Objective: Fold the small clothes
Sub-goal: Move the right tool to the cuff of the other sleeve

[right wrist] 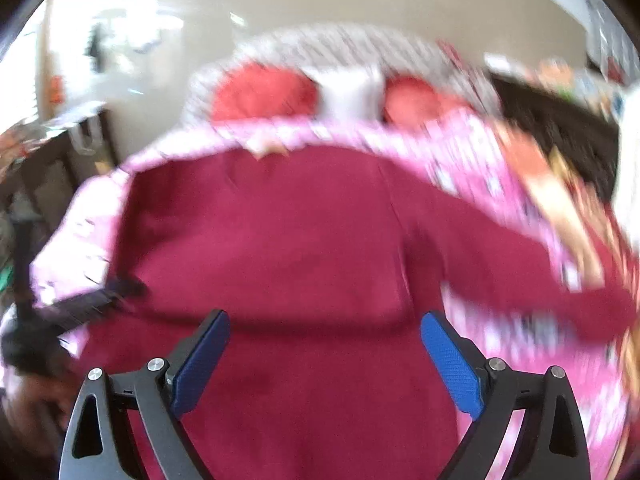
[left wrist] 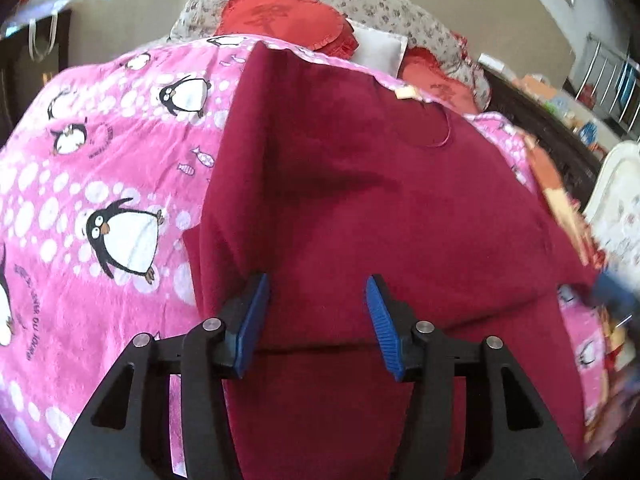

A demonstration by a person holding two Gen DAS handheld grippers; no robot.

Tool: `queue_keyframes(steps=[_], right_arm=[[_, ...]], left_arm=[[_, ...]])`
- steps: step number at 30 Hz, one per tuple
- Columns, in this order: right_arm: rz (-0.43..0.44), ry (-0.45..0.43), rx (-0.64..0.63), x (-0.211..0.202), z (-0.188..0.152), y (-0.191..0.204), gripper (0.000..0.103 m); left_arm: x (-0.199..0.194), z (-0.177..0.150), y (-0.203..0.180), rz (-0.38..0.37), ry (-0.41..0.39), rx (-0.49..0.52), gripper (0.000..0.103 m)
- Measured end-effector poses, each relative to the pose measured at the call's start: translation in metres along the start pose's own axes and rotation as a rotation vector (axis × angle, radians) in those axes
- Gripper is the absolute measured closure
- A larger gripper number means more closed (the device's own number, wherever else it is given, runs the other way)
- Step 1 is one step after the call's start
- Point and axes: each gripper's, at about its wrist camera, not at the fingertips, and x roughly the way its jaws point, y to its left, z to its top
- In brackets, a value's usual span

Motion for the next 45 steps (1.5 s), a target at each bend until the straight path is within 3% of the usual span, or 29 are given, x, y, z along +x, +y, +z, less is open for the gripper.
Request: queue_keyframes(steps=[1, 3, 6, 8, 10, 13, 16, 18, 19, 20, 21, 23, 27, 30, 34, 35, 36, 38, 41, 45], right_arm=[[0.035, -0.014, -0.048, 0.001, 0.008, 0.006, 0.007], [0.096, 0.041, -0.119, 0.022, 0.019, 0.012, 0.007], [0.190, 0.169, -0.034, 0.075, 0.010, -0.002, 0.008], [0.187, 0.242, 0.023, 0.104, -0.012, -0.013, 0.006], [0.196, 0.197, 0.008, 0.101, -0.014, -0.011, 0.000], [0.137, 0.215, -0.051, 0.104, -0.016, 0.000, 0.000], [0.146, 0.219, -0.042, 0.106, -0.016, -0.002, 0.000], [0.163, 0.220, -0.027, 0.105, -0.016, -0.008, 0.000], [0.164, 0.220, -0.026, 0.105, -0.017, -0.008, 0.000], [0.161, 0.220, -0.029, 0.105, -0.017, -0.008, 0.000], [0.159, 0.220, -0.031, 0.105, -0.017, -0.008, 0.000], [0.159, 0.213, -0.032, 0.102, -0.019, -0.004, 0.000], [0.109, 0.139, -0.005, 0.073, -0.016, -0.014, 0.004], [-0.010, 0.011, 0.020, 0.021, -0.010, -0.058, 0.004], [-0.180, -0.076, 0.158, -0.040, -0.012, -0.177, 0.008], [-0.221, -0.078, 0.226, -0.054, -0.017, -0.217, 0.021], [-0.243, -0.062, 0.284, -0.062, -0.022, -0.249, 0.041], [-0.281, -0.020, 0.375, -0.069, -0.031, -0.299, 0.056], [-0.312, 0.041, 0.470, -0.073, -0.054, -0.354, 0.061], [-0.281, 0.062, 0.482, -0.073, -0.069, -0.373, 0.061]], left_arm=[[0.001, 0.000, -0.004, 0.017, 0.002, 0.016, 0.051], [0.004, 0.001, -0.005, 0.026, 0.003, 0.027, 0.051], [0.005, 0.001, 0.000, 0.006, 0.000, 0.008, 0.051], [0.005, 0.001, 0.002, -0.007, -0.003, -0.001, 0.051], [0.004, -0.001, 0.002, -0.004, -0.001, 0.000, 0.051], [0.005, -0.002, -0.006, 0.032, 0.012, 0.037, 0.047], [-0.001, 0.002, -0.020, 0.090, 0.016, 0.093, 0.044], [-0.020, 0.002, -0.024, 0.098, -0.061, 0.058, 0.044], [-0.032, -0.002, -0.025, 0.066, -0.131, 0.037, 0.043], [-0.034, -0.008, -0.027, 0.047, -0.171, 0.050, 0.033], [-0.030, -0.013, -0.029, 0.052, -0.166, 0.075, 0.028], [-0.007, -0.014, -0.026, 0.069, -0.030, 0.068, 0.025], [-0.006, -0.012, -0.018, 0.041, -0.033, 0.035, 0.025], [-0.005, -0.015, -0.023, 0.074, -0.026, 0.058, 0.025], [0.000, -0.015, -0.027, 0.098, -0.023, 0.073, 0.025], [0.000, -0.014, -0.028, 0.096, -0.022, 0.073, 0.025], [0.000, -0.014, -0.028, 0.095, -0.022, 0.072, 0.025], [0.003, -0.013, -0.028, 0.095, -0.020, 0.072, 0.025], [0.002, -0.013, -0.027, 0.096, -0.020, 0.073, 0.025], [0.002, -0.013, -0.026, 0.098, -0.020, 0.073, 0.025]])
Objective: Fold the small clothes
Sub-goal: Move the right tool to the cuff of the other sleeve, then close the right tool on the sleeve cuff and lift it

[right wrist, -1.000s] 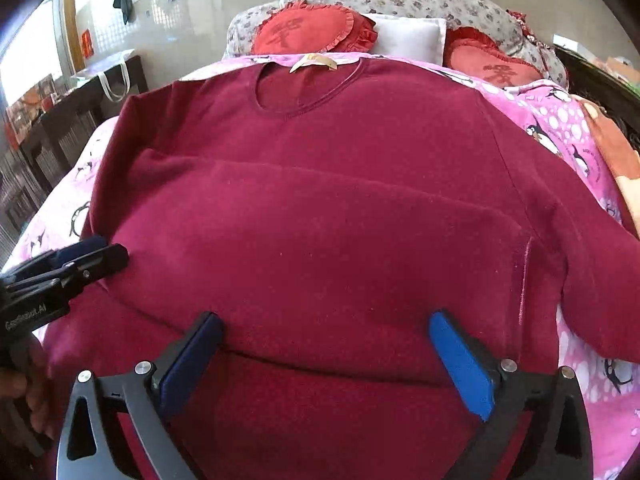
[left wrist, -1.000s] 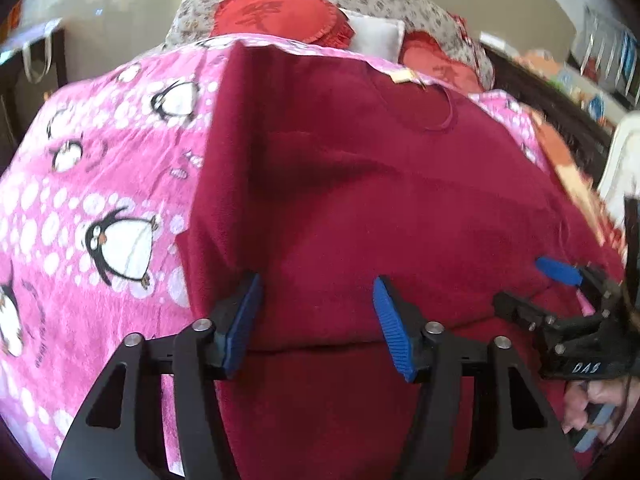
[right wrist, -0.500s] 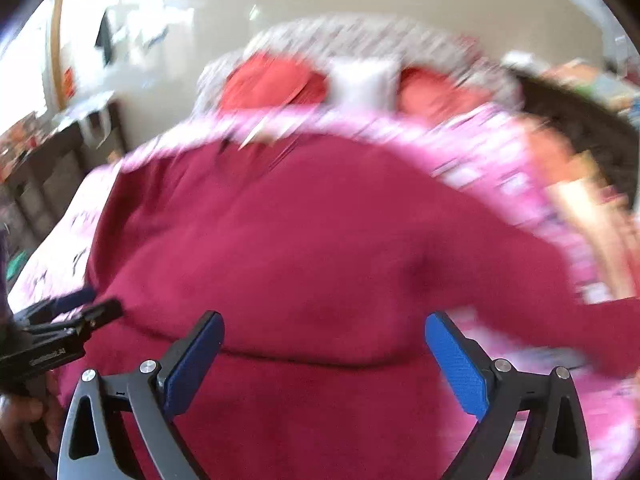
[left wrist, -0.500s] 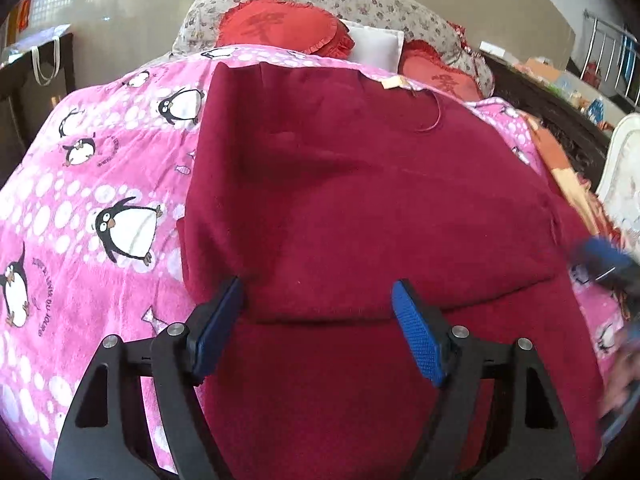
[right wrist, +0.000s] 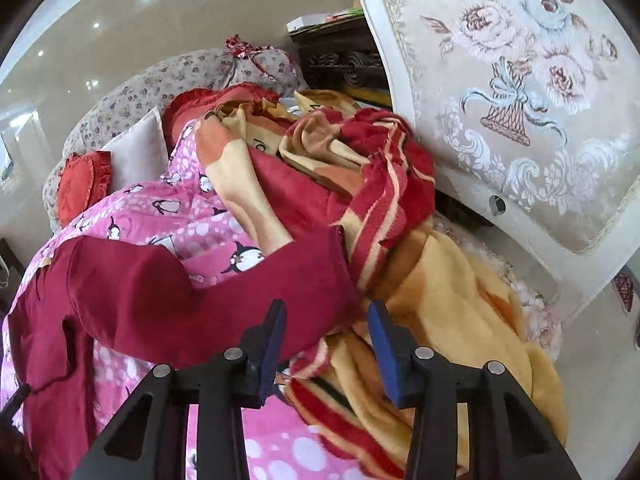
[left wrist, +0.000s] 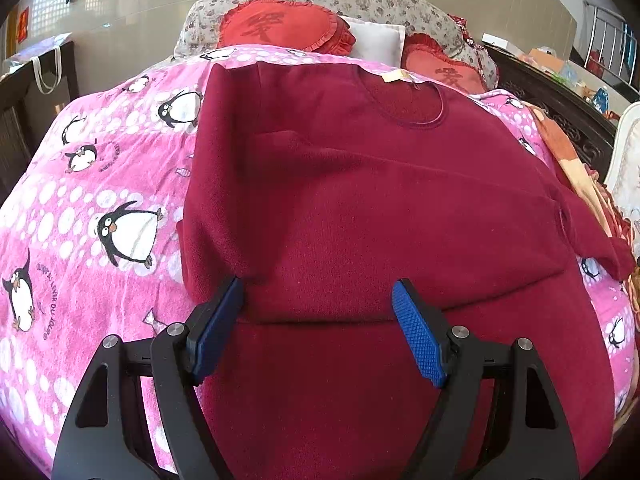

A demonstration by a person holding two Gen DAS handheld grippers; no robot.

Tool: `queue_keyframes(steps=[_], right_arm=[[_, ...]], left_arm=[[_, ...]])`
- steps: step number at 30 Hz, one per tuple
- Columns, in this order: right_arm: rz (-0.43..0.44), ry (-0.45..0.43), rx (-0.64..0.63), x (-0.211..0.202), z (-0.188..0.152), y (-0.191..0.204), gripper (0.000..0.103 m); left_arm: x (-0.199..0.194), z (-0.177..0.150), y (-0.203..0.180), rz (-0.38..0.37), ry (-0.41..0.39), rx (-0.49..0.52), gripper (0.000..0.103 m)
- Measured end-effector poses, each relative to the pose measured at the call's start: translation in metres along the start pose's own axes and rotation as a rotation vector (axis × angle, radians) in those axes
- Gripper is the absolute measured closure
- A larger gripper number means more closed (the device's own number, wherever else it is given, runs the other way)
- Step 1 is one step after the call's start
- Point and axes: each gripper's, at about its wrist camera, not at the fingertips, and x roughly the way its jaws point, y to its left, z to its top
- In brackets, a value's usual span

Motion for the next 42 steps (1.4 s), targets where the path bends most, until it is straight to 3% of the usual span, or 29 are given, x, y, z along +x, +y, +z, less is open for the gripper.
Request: queue_keyframes(steps=[7, 14, 19, 20, 24, 28, 31, 37, 42], right_arm=[[0.034, 0.001, -0.049, 0.017, -0.006, 0.004, 0.062], [0.011, 0.021, 0.020, 0.032, 0.004, -0.008, 0.062], [-0.010, -0.005, -0.020, 0.028, 0.006, 0.005, 0.076], [-0.008, -0.011, -0.029, 0.027, 0.006, 0.008, 0.084], [-0.035, -0.013, -0.026, 0.026, 0.009, 0.008, 0.094], [-0.079, -0.004, -0.037, 0.020, 0.015, 0.018, 0.095], [-0.019, -0.087, -0.043, -0.007, 0.028, 0.043, 0.095], [0.194, -0.271, -0.147, -0.074, 0.061, 0.140, 0.095], [0.360, -0.286, -0.275, -0.098, 0.063, 0.232, 0.095]], left_arm=[[0.000, 0.000, 0.000, -0.001, 0.001, 0.000, 0.025], [0.000, 0.001, 0.000, -0.002, 0.001, 0.000, 0.025], [0.002, 0.001, 0.000, -0.004, 0.002, 0.000, 0.025], [0.002, 0.001, 0.000, -0.004, 0.002, 0.000, 0.025], [0.002, 0.001, 0.000, -0.005, 0.002, 0.000, 0.025], [0.002, 0.001, 0.001, -0.009, 0.001, -0.003, 0.025], [0.002, 0.001, 0.002, -0.015, -0.002, -0.008, 0.025], [-0.001, 0.000, 0.005, -0.030, -0.009, -0.021, 0.025], [-0.004, -0.001, 0.009, -0.049, -0.016, -0.038, 0.025]])
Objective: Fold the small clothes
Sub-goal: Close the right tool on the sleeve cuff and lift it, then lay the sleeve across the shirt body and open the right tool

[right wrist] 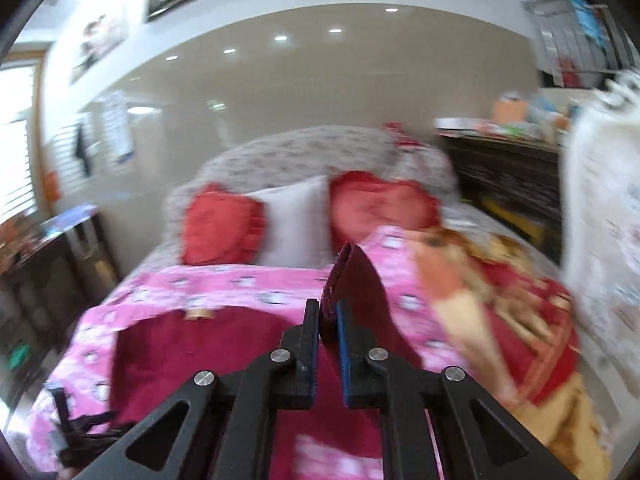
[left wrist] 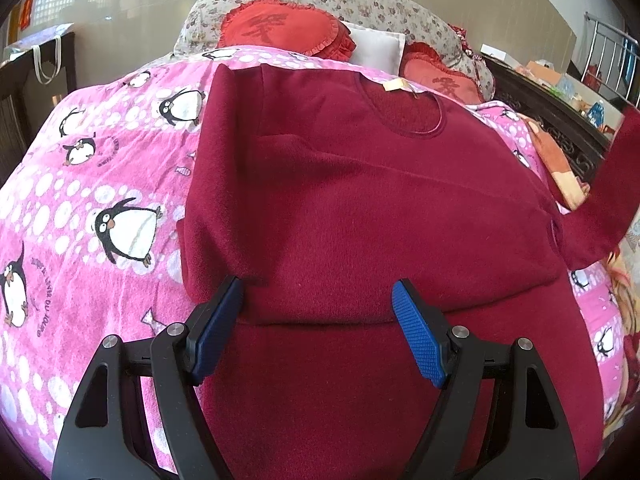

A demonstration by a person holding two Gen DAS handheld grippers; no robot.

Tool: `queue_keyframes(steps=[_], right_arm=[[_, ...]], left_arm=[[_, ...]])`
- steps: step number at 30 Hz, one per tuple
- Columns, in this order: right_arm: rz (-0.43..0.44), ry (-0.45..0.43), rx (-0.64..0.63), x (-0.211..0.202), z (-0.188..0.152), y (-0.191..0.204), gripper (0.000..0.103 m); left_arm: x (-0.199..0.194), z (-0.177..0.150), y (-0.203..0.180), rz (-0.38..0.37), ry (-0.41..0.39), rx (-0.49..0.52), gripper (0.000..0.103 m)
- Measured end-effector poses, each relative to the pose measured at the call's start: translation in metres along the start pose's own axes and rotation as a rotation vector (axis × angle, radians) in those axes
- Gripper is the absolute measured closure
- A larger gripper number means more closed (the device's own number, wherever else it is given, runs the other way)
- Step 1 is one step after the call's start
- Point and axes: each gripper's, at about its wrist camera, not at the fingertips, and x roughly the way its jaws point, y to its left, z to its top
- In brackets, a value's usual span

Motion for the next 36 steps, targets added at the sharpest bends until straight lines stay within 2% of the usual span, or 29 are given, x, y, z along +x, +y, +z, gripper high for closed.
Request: queue_keyframes(steps=[4, 7, 11, 12, 15, 16, 18, 22, 25, 31, 35, 36], right_arm=[[0.139, 0.028, 0.019, 0.026, 0.001, 0.068, 0.095], [0.248, 0.058, 0.012, 0.049, -0.006, 0.129, 0.095], [0.354, 0.131, -0.032, 0.084, -0.029, 0.205, 0.095], [0.376, 0.163, -0.036, 0.096, -0.038, 0.224, 0.095], [0.414, 0.260, -0.041, 0.131, -0.061, 0.264, 0.095], [0.426, 0.283, -0.045, 0.141, -0.068, 0.273, 0.095], [0.441, 0.343, -0.048, 0.164, -0.088, 0.293, 0.095], [0.470, 0.423, -0.017, 0.200, -0.118, 0.308, 0.095], [0.500, 0.445, 0.008, 0.211, -0.131, 0.320, 0.095], [0.519, 0.397, -0.023, 0.214, -0.132, 0.325, 0.095], [0.477, 0.461, -0.044, 0.219, -0.135, 0.319, 0.094], [0.490, 0.453, -0.043, 0.214, -0.135, 0.315, 0.090]], left_arm=[[-0.013, -0.001, 0.005, -0.021, -0.019, -0.031, 0.025], [-0.044, -0.007, 0.024, -0.013, -0.083, -0.110, 0.025], [-0.067, -0.021, 0.041, 0.069, -0.161, -0.131, 0.025], [-0.063, -0.028, 0.047, 0.092, -0.155, -0.147, 0.025], [-0.040, -0.029, 0.067, 0.059, -0.030, -0.254, 0.025], [-0.038, -0.029, 0.072, 0.048, -0.025, -0.280, 0.025], [-0.040, -0.029, 0.070, 0.055, -0.030, -0.270, 0.025], [-0.038, -0.030, 0.066, 0.066, -0.022, -0.256, 0.025], [-0.039, -0.029, 0.068, 0.057, -0.023, -0.263, 0.025], [-0.037, -0.030, 0.068, 0.056, -0.023, -0.270, 0.026], [-0.037, -0.030, 0.067, 0.058, -0.021, -0.268, 0.026], [-0.037, -0.030, 0.067, 0.062, -0.019, -0.265, 0.025]])
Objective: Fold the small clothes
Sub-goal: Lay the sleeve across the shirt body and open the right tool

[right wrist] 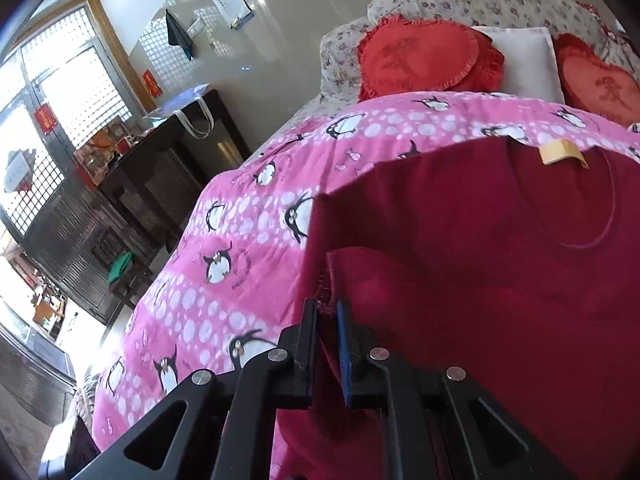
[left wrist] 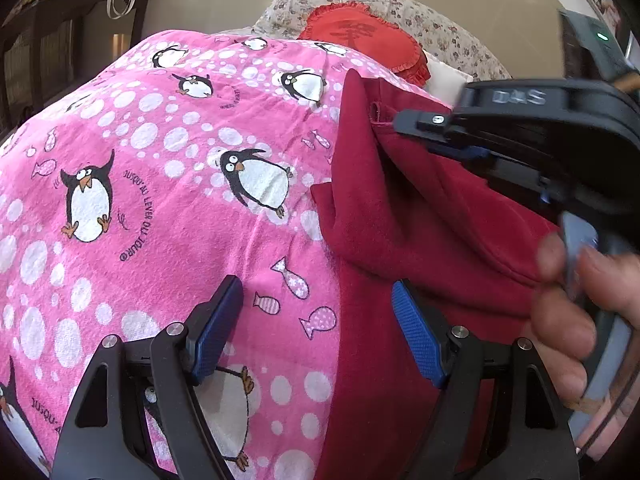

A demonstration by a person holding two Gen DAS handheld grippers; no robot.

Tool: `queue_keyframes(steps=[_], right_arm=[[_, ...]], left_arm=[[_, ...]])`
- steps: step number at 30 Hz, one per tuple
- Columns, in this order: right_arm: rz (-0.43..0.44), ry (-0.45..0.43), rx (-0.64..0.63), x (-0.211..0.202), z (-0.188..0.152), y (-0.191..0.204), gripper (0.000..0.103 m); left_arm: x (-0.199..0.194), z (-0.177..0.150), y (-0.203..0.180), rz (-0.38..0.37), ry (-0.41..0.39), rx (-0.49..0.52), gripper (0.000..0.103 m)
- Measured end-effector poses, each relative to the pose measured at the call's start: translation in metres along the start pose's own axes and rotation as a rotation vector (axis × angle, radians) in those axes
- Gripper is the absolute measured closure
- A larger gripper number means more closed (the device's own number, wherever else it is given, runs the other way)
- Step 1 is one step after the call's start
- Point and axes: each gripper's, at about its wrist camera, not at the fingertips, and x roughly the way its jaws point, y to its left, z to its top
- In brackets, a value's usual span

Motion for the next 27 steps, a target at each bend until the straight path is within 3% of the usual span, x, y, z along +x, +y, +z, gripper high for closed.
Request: queue_keyframes(steps=[1, 3, 5, 7, 9, 10, 12, 14, 16, 17, 19, 20, 23, 25, 27], right_arm=[[0.003, -0.010, -0.007, -0.006, -0.001, -0.001, 0.086], [0.002, -0.036, -0.023, -0.019, -0.004, 0.000, 0.051], [0.018, -0.080, -0.039, -0.042, -0.008, -0.003, 0.043], [0.006, -0.103, -0.057, -0.065, -0.009, -0.010, 0.043], [-0.079, -0.153, -0.075, -0.090, -0.011, -0.026, 0.044], [-0.164, -0.177, -0.081, -0.106, -0.013, -0.043, 0.044], [-0.310, -0.187, -0.082, -0.126, -0.017, -0.081, 0.055], [-0.388, -0.135, -0.048, -0.136, -0.026, -0.122, 0.055], [-0.421, -0.002, 0.011, -0.132, -0.044, -0.167, 0.055], [-0.410, 0.070, 0.043, -0.127, -0.058, -0.187, 0.058], [-0.305, -0.002, 0.003, -0.140, -0.083, -0.196, 0.058], [-0.293, 0.004, -0.006, -0.141, -0.089, -0.195, 0.058], [-0.320, -0.005, -0.043, -0.140, -0.094, -0.190, 0.057], [-0.307, -0.009, -0.039, -0.140, -0.095, -0.193, 0.056], [-0.270, -0.024, -0.013, -0.145, -0.096, -0.199, 0.056]], left_arm=[[0.000, 0.000, 0.000, 0.002, 0.000, 0.001, 0.025], [0.002, 0.001, 0.000, 0.003, 0.002, 0.003, 0.025], [0.003, 0.002, 0.000, 0.003, 0.003, 0.003, 0.025], [0.003, 0.002, 0.001, 0.004, 0.004, 0.004, 0.025], [0.004, 0.002, 0.000, 0.008, 0.005, 0.007, 0.025], [0.004, 0.002, 0.000, 0.008, 0.005, 0.008, 0.025], [0.004, 0.002, 0.000, 0.009, 0.006, 0.009, 0.025], [0.004, 0.002, 0.000, 0.012, 0.007, 0.011, 0.025], [0.005, 0.003, -0.001, 0.018, 0.011, 0.018, 0.025], [0.004, 0.003, -0.001, 0.019, 0.012, 0.019, 0.025], [0.000, 0.008, -0.002, 0.036, 0.007, 0.007, 0.025], [-0.006, 0.012, -0.006, 0.046, -0.020, 0.004, 0.025], [-0.033, 0.039, -0.044, 0.028, -0.202, 0.096, 0.025], [-0.026, 0.057, -0.075, -0.005, -0.200, 0.185, 0.025], [0.003, 0.072, -0.104, -0.026, -0.122, 0.279, 0.025]])
